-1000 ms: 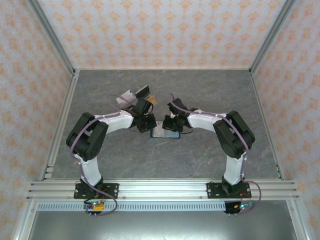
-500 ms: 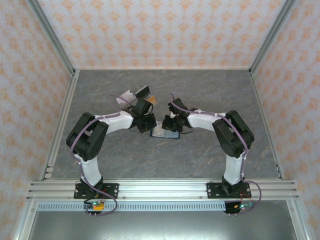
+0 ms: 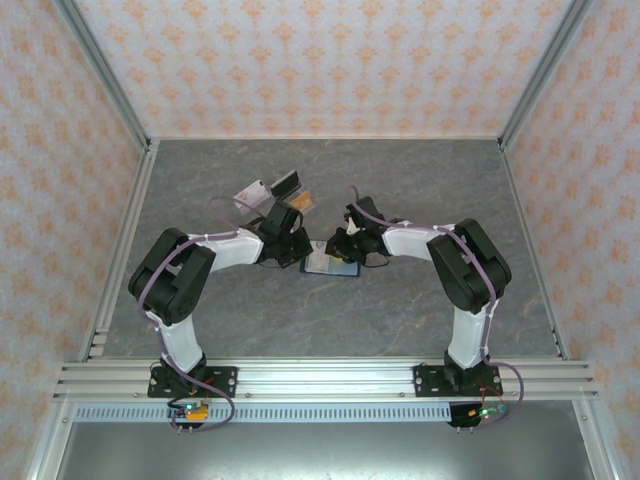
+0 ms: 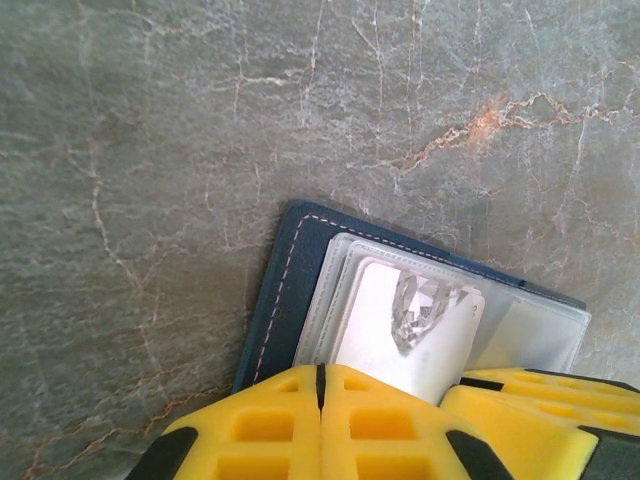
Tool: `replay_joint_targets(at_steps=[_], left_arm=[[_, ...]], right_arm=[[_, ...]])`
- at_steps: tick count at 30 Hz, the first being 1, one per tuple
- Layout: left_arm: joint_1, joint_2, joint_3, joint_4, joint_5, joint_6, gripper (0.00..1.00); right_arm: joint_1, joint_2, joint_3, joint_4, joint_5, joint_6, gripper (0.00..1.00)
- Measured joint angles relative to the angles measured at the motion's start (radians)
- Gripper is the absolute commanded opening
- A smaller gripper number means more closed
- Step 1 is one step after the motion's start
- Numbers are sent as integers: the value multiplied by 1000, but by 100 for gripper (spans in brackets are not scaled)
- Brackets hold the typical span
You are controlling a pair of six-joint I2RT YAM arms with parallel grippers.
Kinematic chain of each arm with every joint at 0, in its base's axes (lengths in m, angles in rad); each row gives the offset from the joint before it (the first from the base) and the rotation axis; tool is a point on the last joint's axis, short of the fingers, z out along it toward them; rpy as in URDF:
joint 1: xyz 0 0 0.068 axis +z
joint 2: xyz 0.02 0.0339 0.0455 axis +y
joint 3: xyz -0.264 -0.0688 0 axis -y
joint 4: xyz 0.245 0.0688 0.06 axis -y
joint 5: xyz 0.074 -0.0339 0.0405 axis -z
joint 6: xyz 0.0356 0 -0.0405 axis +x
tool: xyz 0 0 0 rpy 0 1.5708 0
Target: Take the credit cards out of the card holder
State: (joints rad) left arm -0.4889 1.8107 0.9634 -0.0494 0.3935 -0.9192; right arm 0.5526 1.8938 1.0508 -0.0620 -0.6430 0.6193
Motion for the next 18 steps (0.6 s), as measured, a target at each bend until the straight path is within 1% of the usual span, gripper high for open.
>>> replay_joint_targets(at_steps=[5,13,18], left_arm=[[0,-3,-4,6,0,2,1],[5,-11,-8,-4,-5,5,1],[5,-19,-8,-28,-8,14,3]], right_arm=[[-6,8,-4,22,-20,34,15],[-9,10,-6,41,-18,50,6],[-9,10,-8,46,-18,50,1]])
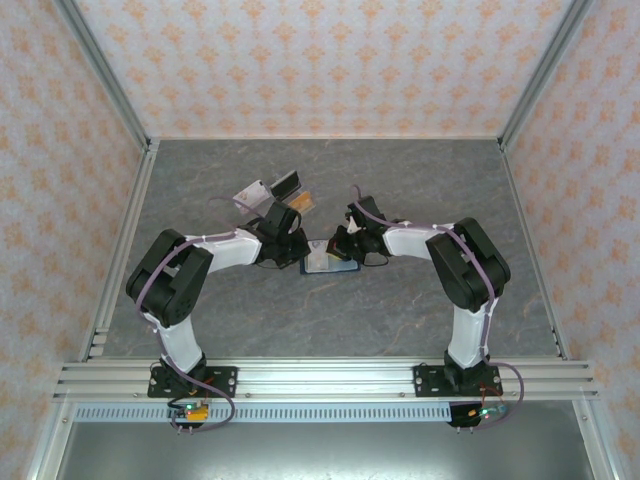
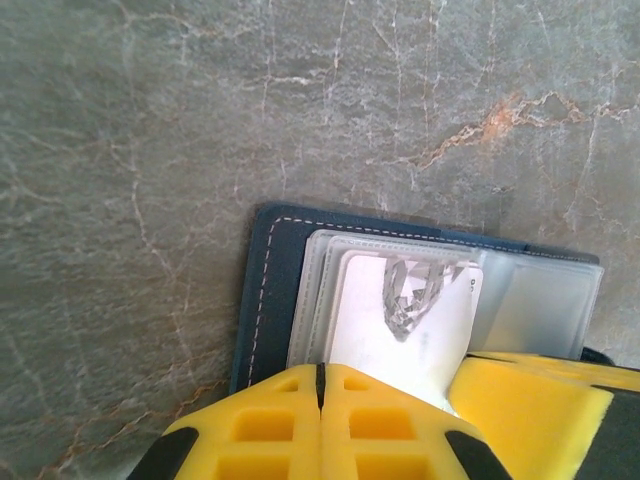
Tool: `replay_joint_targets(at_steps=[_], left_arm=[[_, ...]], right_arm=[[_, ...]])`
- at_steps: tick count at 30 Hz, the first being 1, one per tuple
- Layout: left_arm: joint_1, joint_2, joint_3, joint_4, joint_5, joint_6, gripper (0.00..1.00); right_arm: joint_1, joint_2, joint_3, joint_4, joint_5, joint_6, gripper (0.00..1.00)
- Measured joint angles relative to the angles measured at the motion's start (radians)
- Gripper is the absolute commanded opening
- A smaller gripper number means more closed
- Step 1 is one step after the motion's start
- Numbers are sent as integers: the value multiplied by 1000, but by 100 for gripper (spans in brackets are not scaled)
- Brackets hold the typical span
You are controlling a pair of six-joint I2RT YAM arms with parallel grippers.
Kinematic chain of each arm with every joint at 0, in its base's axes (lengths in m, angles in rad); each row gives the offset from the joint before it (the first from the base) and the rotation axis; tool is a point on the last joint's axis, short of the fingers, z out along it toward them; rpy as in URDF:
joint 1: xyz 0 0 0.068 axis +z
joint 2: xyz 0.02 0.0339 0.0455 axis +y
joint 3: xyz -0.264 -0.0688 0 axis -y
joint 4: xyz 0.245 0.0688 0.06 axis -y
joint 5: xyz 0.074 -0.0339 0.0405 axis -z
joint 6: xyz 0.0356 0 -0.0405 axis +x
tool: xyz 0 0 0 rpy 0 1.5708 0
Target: Take the credit cards out of the card holder
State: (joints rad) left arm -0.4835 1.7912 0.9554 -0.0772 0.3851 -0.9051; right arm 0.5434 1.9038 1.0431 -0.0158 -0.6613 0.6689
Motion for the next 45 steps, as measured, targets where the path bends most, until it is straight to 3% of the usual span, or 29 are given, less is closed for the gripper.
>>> replay_joint_targets(at_steps=[16,21,27,40,45], left_arm=[[-1,-13,16,-77,0,42,8],[-1,-13,26,-96,4,43,8],[-1,-12,26,-100,6,43,8],[-1,-2,26,-81,16,38,7],[-1,7,24,-57,25,31,6]], right_arm=[[6,-48,-41,9,43,-19,0],[6,-48,-41,8,9,-25,18],[6,-48,-31,-20,-13,-38,21],[6,-5,23,-88,-50,-73,21],[5,-3,25,-106,-75,-93,15]])
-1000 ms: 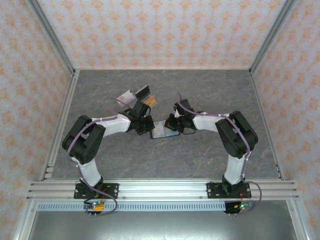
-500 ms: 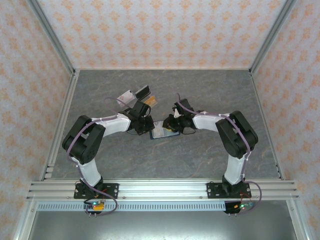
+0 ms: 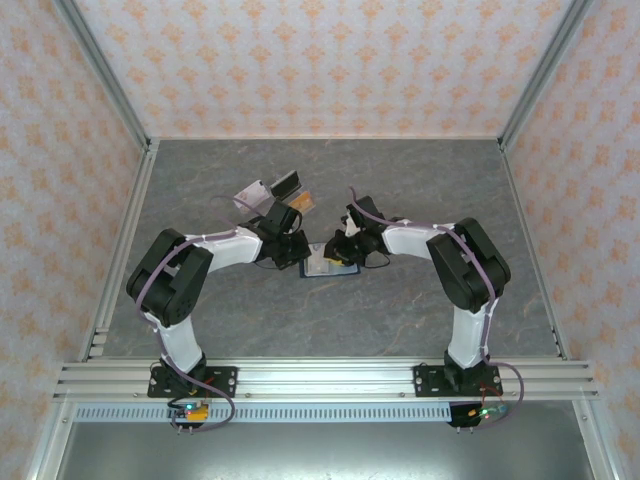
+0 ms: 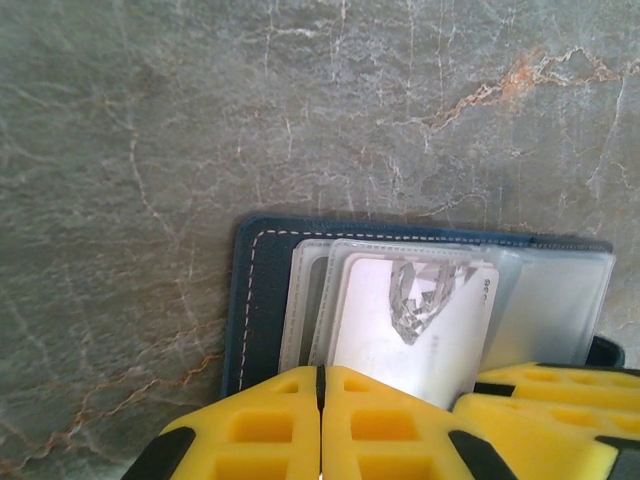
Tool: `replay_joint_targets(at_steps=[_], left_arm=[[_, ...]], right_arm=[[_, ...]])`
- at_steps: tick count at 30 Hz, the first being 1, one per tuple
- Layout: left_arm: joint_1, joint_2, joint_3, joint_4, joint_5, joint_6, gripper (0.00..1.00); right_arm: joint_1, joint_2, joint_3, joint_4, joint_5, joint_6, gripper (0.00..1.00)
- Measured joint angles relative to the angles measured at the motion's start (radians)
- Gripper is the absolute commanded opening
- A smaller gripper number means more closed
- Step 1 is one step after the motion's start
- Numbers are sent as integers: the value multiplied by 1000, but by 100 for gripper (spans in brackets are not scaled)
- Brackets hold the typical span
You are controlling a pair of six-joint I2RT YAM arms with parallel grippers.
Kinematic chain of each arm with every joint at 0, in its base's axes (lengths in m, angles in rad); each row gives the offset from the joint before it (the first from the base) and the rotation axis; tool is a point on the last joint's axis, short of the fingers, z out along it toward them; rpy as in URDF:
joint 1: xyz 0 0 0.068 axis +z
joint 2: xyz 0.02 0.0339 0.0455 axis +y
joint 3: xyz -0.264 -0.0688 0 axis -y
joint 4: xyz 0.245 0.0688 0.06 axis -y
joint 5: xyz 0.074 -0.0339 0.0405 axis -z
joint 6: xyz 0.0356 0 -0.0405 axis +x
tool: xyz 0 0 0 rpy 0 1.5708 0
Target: Take the credit cards out of the card holder
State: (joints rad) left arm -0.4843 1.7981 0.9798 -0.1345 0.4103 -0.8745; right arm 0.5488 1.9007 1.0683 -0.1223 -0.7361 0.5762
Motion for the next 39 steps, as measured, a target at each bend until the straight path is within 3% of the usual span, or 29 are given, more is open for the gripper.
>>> replay_joint_targets(at_steps=[5,14,23,29,39], left_arm=[[2,0,-29,56,2,-21,6],[7,-10,-53,103,1,-41,8],[5,-43,14,-34,-7,20,22],[2,-99,14,-50,-6,39,20],[0,-37,-36,-5,37,35,10]], right_arm=[[-8,1,0,3,-41,0,14],[-13,0,-18,34,-50,25,0],[-5,-7,-19,41,-42,25,0],[-2,-7,-19,17,-26,21,0],[-2,-10,-6,-41,-9,-11,0]])
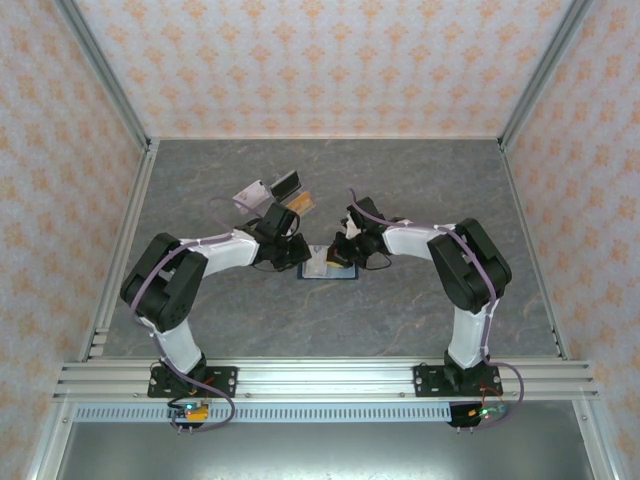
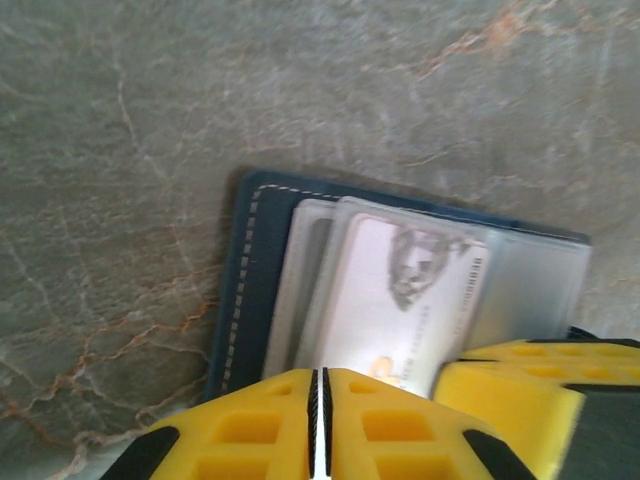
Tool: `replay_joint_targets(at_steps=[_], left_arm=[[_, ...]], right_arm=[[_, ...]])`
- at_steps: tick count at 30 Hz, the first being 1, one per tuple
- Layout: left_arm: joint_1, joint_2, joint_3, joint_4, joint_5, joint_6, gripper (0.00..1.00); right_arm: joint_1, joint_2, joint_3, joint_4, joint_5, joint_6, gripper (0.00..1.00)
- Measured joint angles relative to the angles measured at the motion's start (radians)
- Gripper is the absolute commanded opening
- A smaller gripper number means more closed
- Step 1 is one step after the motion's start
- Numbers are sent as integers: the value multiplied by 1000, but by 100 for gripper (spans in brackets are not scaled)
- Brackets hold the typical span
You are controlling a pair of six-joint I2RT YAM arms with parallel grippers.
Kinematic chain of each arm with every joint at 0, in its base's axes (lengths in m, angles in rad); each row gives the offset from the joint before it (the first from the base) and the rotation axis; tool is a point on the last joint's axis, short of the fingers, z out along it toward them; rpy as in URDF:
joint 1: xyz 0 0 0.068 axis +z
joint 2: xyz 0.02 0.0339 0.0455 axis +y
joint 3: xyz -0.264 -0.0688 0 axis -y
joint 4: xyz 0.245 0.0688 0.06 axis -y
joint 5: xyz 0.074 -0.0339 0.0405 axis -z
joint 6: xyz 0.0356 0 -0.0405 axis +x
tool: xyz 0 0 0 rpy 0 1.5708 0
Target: Take the credit cards out of the card holder
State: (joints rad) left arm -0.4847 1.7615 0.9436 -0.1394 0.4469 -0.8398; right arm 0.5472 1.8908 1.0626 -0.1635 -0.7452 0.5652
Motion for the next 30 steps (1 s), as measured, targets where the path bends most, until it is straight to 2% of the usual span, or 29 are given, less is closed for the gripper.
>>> replay_joint_targets(at_steps=[22,30], left_arm=[[0,18,-2,34,18,1,5],[0,24,39,-10,17,21,5]], right_arm=[[-16,-50,-6,-47,48,-21,0],[-20,-50,-12,-58,74,-27,0]])
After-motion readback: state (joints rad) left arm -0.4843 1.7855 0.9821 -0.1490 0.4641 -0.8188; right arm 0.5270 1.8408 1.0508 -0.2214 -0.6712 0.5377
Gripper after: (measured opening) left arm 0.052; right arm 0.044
